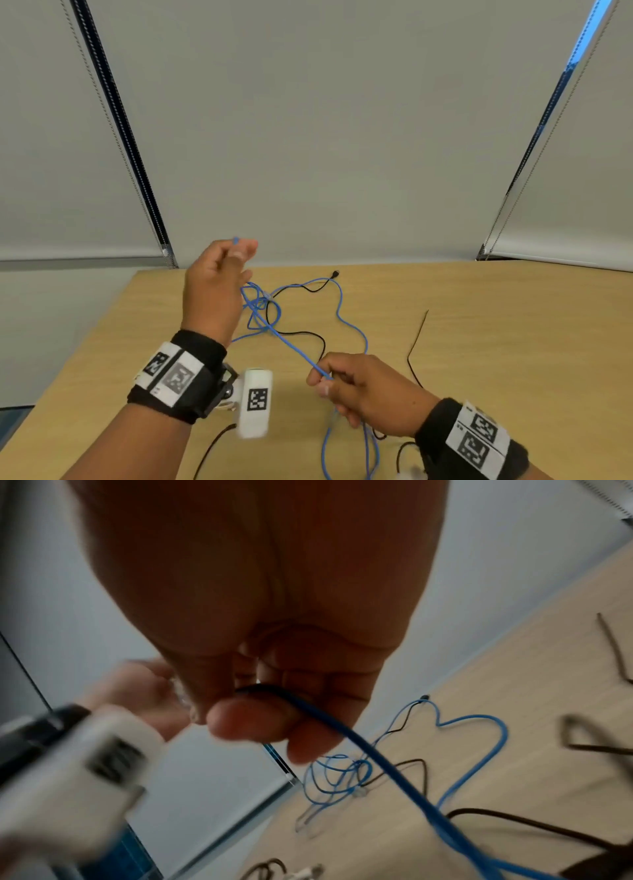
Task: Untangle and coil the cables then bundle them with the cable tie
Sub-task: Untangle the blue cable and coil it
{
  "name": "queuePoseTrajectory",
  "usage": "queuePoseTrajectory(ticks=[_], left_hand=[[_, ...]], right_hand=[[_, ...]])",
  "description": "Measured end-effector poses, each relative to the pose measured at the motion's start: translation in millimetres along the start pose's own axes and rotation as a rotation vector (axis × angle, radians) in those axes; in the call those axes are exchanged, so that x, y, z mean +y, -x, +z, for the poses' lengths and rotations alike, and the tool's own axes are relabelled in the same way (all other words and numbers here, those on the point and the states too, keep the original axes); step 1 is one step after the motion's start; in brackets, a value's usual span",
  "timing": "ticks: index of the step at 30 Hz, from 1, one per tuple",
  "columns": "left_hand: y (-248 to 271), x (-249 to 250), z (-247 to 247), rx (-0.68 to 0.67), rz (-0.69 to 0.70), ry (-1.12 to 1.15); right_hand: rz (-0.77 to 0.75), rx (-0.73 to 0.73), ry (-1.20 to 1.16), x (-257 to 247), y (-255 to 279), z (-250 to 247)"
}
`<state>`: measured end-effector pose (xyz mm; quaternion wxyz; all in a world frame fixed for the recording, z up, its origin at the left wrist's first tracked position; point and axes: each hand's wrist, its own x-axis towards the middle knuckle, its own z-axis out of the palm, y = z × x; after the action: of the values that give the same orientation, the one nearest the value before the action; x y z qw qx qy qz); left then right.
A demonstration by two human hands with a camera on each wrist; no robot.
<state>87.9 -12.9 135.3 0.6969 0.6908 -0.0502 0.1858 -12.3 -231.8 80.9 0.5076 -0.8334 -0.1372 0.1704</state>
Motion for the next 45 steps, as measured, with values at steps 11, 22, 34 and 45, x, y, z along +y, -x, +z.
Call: queuePoseTrajectory(ticks=[11,22,34,45], left_hand=[[65.7,-10.8,21.5,-0.942,-0.471,0.264],[46.8,22.0,24.3,-0.657,-0.385,0.986],[29.0,-21.1,12.0,-0.505,0.031,-0.430],[70.0,4.6,24.9,-0.830,-0.395,0.458]], right_hand=[[-0.245,0.437,-0.172,-43.6,-1.1,-74.7],[-0.090,0.245,-0.407,-10.6,-6.5,-30.7],[-0.144,0.112,-0.050,-42.4,13.0,-24.2],[-0.143,0.389,-0.312,-41.4,-3.6,-77.6]])
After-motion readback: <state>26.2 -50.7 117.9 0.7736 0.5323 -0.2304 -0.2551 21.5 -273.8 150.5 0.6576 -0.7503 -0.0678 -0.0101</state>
